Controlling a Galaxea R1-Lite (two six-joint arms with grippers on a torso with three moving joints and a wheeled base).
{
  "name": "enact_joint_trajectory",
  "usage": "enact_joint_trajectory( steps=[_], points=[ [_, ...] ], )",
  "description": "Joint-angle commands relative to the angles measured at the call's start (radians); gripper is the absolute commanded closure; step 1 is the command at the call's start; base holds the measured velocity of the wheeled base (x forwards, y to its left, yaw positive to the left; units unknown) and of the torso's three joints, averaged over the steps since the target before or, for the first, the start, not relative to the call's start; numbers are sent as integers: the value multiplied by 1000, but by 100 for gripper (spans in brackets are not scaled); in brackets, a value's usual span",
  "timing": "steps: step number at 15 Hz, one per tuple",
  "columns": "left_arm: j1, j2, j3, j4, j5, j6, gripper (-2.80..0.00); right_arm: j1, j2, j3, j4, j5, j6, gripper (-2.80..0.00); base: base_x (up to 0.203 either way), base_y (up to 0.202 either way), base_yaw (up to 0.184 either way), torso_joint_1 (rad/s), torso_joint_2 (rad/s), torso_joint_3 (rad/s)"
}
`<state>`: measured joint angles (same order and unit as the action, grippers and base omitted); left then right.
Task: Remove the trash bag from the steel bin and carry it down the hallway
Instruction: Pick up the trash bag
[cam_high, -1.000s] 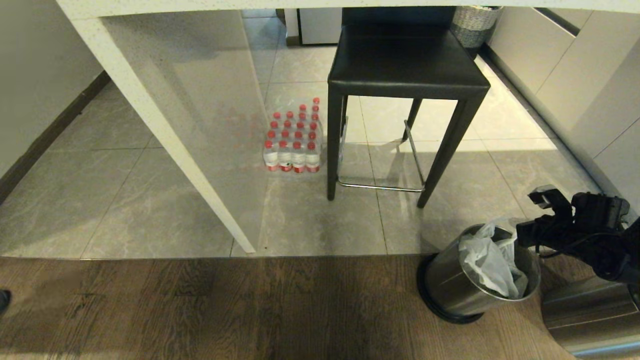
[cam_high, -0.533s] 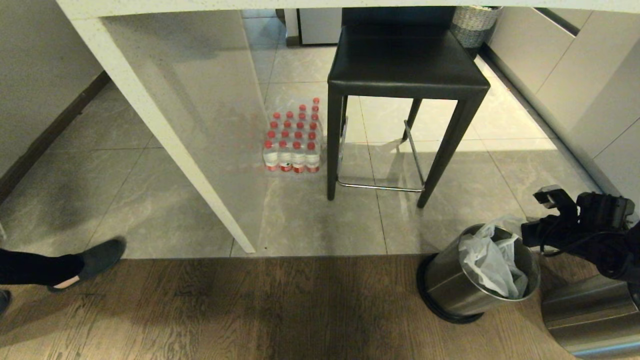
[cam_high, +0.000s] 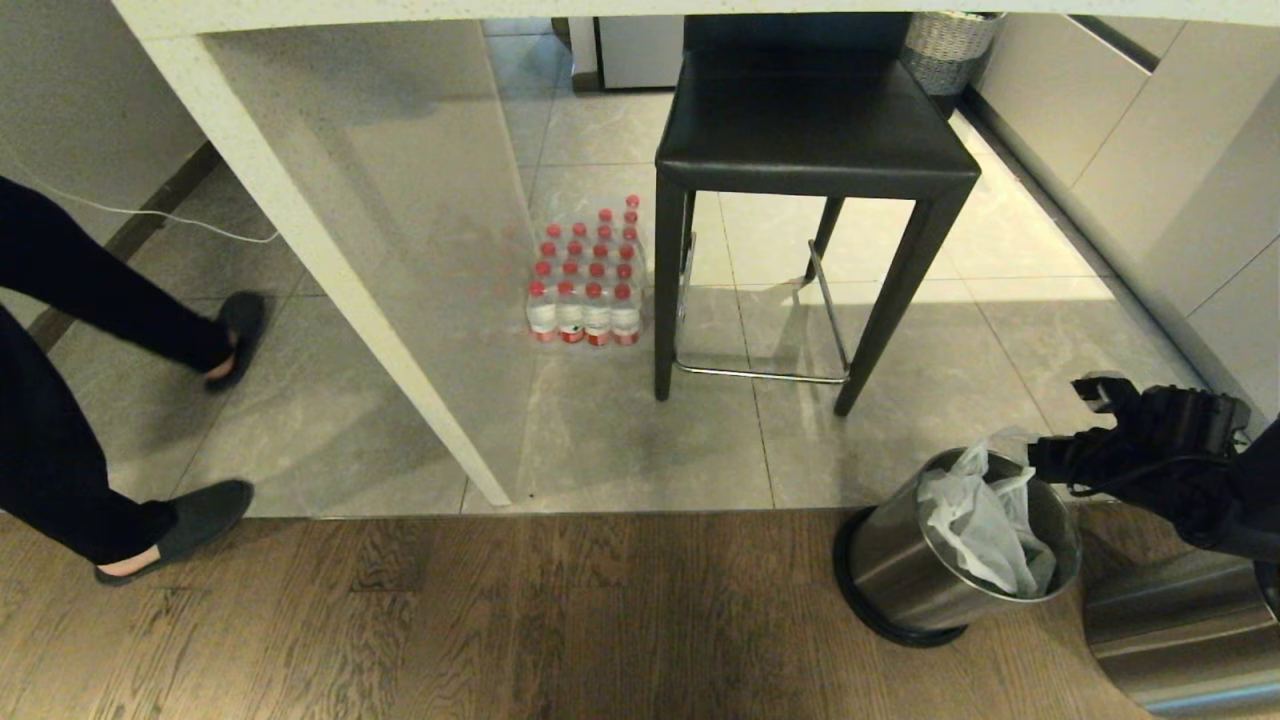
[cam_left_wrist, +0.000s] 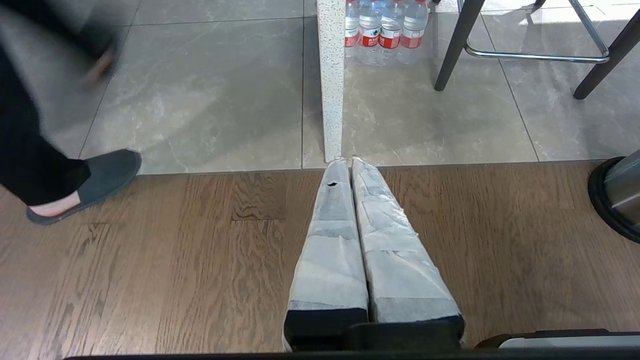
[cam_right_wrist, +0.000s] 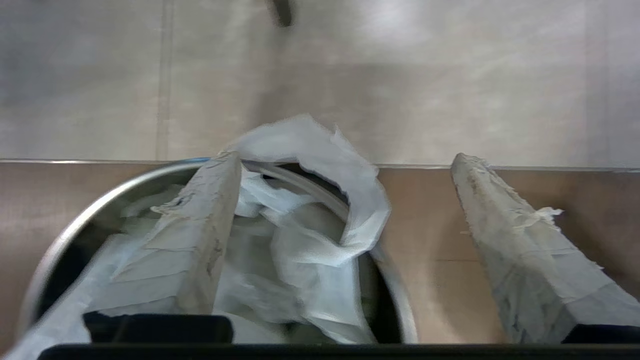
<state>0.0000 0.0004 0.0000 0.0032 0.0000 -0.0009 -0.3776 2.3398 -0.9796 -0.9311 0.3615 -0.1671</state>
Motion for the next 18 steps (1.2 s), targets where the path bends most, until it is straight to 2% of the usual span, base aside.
enact_joint_trajectory(
  steps=[1,5,6,9,10,16,18],
  points=[
    [0,0,0,0,0,-1,0,0,50,-32,0,45,39,-280,0,0,0,0,0,0],
    [0,0,0,0,0,-1,0,0,66,-109,-56,72,56,-280,0,0,0,0,0,0],
    [0,0,0,0,0,-1,0,1,67,-83,-39,82,53,-280,0,0,0,0,0,0],
    [0,0,0,0,0,-1,0,-1,26,-5,17,227,39,-280,0,0,0,0,0,0],
    [0,0,0,0,0,-1,0,-1,10,-1,48,243,37,-280,0,0,0,0,0,0],
    [0,0,0,0,0,-1,0,12,-60,54,95,254,33,-280,0,0,0,0,0,0],
    [0,0,0,0,0,-1,0,14,-65,69,94,255,-1,-280,0,0,0,0,0,0]
  ],
)
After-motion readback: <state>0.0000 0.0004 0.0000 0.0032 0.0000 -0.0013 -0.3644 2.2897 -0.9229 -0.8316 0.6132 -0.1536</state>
